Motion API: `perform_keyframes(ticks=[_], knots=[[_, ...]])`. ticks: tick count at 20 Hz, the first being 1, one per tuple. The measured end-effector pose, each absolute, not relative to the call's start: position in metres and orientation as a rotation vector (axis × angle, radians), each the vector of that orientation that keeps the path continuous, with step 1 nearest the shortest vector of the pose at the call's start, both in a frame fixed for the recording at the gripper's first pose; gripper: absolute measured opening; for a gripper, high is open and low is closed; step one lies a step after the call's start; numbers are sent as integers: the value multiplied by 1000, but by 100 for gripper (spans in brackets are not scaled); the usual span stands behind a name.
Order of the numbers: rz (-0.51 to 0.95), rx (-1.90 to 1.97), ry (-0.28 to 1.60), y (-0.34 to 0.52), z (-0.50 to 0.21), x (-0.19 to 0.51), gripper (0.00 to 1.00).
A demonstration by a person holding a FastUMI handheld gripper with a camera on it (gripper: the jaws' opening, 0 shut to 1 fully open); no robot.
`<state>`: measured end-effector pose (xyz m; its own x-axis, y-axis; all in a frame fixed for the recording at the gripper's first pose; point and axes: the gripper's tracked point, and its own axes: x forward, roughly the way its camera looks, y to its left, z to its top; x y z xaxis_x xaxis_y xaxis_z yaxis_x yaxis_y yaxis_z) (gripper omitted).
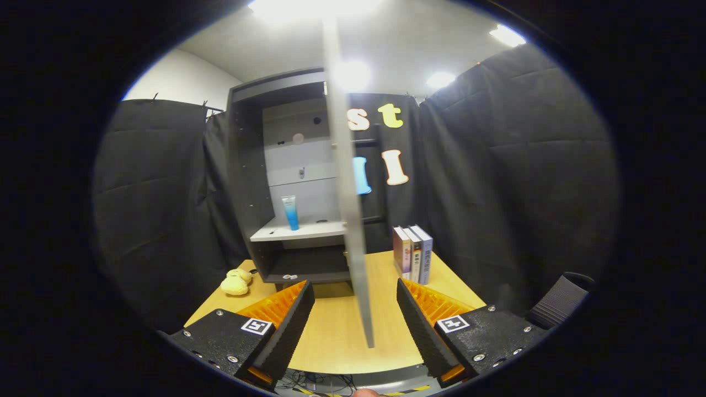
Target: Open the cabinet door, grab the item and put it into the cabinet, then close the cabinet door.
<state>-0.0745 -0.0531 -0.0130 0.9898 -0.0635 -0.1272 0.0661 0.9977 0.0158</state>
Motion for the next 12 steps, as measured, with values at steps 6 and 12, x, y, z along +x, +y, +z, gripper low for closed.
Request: perform_keyframes(ticks=[6, 12], knots=[[-30, -23, 78, -108, 13, -34, 95], [79, -61, 37, -105, 24, 27, 95]])
